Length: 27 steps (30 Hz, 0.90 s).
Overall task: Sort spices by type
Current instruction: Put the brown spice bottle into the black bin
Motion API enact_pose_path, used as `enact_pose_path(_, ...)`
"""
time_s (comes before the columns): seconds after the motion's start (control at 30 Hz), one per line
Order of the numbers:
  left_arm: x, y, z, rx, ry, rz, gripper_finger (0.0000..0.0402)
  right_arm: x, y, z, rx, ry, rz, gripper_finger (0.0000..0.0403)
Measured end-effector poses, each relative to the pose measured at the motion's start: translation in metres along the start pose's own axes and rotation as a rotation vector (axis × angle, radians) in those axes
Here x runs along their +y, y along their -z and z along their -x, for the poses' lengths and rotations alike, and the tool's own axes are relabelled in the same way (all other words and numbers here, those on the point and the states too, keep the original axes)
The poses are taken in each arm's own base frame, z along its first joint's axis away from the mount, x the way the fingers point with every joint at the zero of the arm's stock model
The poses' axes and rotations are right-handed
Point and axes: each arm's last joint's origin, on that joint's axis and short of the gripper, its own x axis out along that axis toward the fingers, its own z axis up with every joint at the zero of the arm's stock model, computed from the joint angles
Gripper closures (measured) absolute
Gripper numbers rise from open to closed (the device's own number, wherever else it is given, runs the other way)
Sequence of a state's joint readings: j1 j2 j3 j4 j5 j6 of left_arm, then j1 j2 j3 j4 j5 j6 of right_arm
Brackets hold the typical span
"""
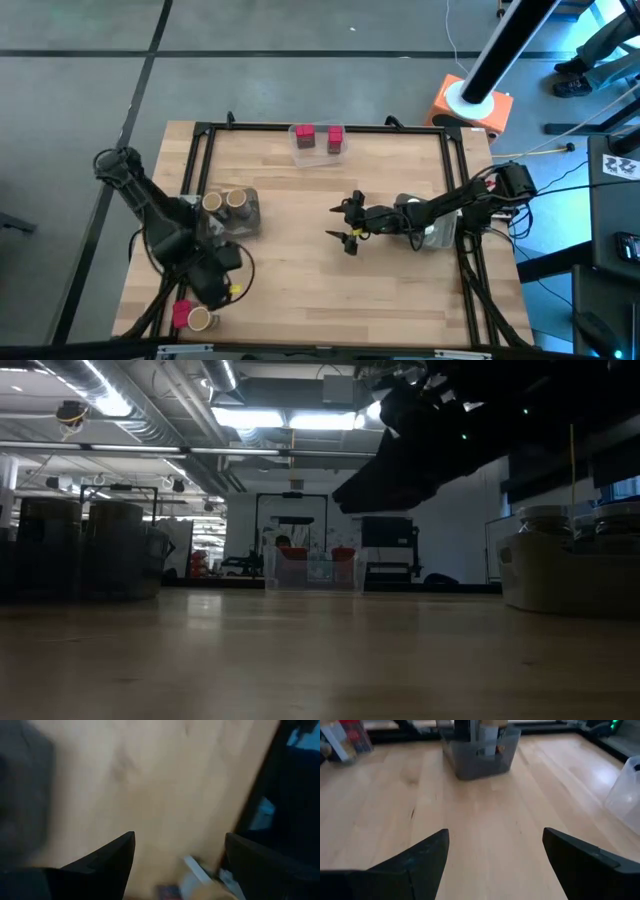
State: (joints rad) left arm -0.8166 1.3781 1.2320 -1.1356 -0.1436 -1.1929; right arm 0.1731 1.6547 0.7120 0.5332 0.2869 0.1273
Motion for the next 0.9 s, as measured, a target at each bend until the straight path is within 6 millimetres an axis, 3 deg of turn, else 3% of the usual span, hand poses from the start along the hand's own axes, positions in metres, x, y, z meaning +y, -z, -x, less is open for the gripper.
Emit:
enact_pose_path(0.27, -0.024, 0.042, 0.006, 0.07, 0.125, 0.186, 0.0109, -0.001, -0.006, 0.0, -0.056, -0.006, -0.014, 0.0081)
enact_pose_path(0.5, -0.035, 0.07, -0.001, 0.13, 0.104, 0.197, 0.0109, -0.003, -0.007, -0.001, -0.063, 0.013, -0.019, 0.0081)
enact_pose_path(0.67, -0.039, 0.082, -0.01, 0.175, 0.055, 0.177, 0.0109, -0.006, -0.007, -0.001, -0.065, 0.027, -0.031, 0.0081)
enact_pose_path(0.9, -0.037, 0.083, -0.01, 0.159, 0.037, 0.111, 0.0109, -0.005, -0.007, -0.001, -0.064, 0.025, -0.07, 0.0081)
